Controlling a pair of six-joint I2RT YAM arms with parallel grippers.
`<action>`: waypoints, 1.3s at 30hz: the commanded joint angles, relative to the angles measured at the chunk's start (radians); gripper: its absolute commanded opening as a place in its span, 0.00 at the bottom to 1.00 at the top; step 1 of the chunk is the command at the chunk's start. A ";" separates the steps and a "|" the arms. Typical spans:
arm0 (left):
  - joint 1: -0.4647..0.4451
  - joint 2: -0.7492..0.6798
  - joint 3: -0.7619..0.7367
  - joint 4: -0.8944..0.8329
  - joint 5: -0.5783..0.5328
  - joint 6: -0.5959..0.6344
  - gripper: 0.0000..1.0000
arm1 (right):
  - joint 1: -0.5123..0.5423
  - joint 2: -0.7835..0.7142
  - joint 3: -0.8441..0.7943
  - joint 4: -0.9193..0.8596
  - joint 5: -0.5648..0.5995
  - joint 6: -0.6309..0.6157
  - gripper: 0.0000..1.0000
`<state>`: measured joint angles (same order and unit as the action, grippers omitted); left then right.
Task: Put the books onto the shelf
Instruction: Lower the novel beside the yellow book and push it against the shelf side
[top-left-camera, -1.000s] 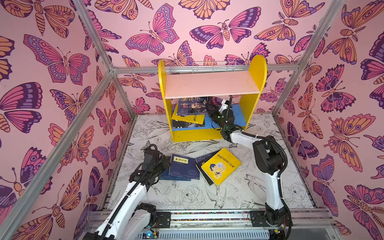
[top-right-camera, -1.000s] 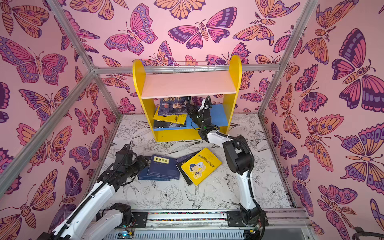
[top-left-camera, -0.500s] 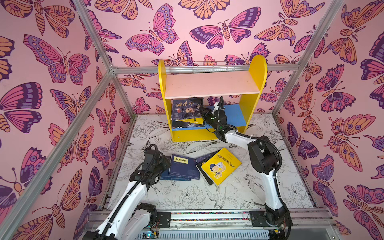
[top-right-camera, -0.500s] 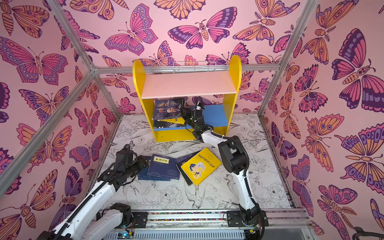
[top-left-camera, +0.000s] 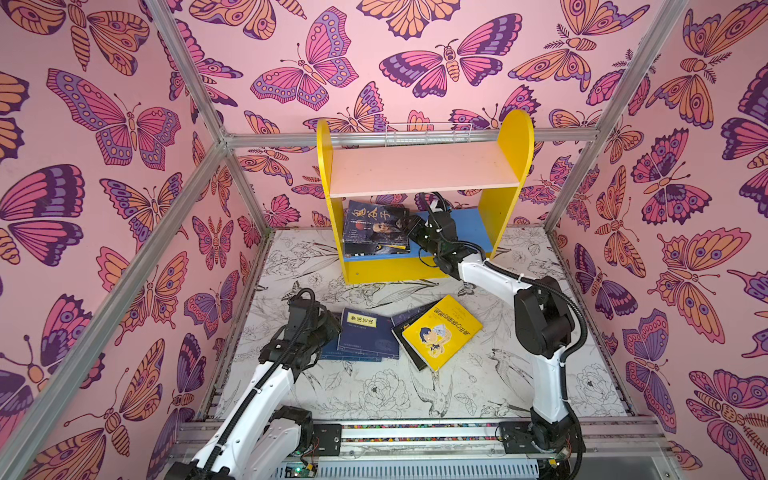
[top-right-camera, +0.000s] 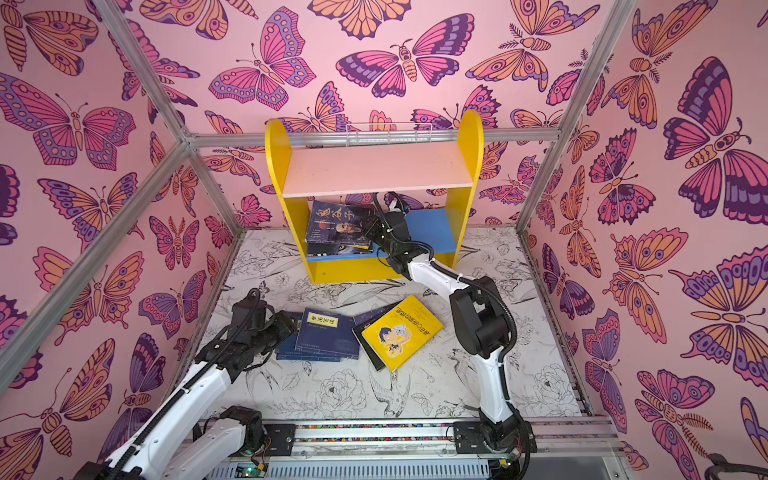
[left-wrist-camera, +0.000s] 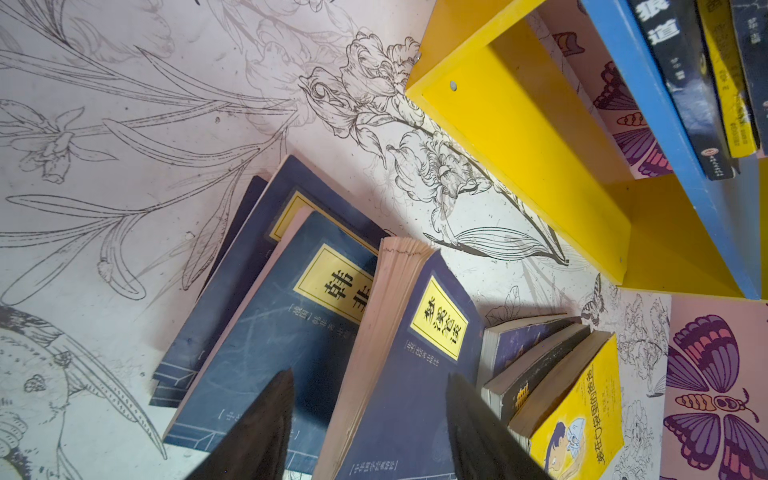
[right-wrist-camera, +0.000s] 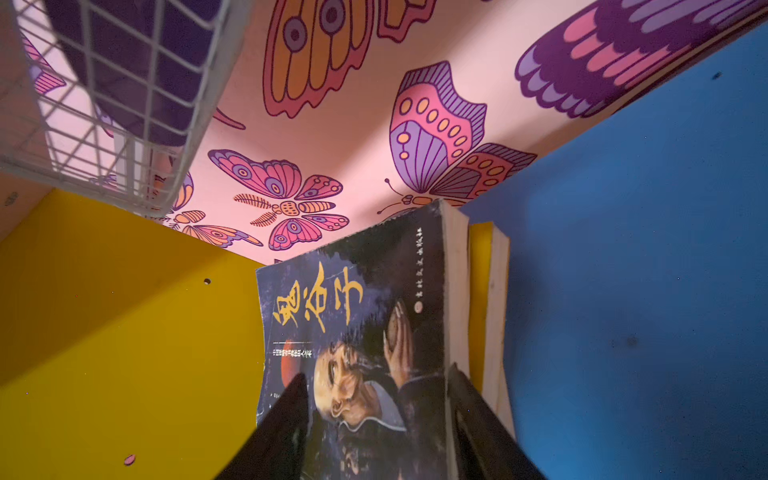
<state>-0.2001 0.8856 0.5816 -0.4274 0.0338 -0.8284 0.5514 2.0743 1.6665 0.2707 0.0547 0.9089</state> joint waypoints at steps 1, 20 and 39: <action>0.007 -0.006 0.007 -0.015 0.000 0.005 0.61 | -0.013 -0.061 -0.009 -0.019 0.037 -0.078 0.53; 0.007 -0.003 0.016 -0.014 0.002 0.032 0.61 | -0.080 0.110 0.079 0.021 -0.229 0.035 0.54; 0.006 0.027 0.042 -0.015 -0.021 0.043 0.61 | -0.084 0.299 0.302 -0.047 -0.291 0.055 0.39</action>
<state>-0.2001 0.9043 0.6006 -0.4274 0.0292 -0.8009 0.4637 2.3379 1.9362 0.2153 -0.2012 0.9482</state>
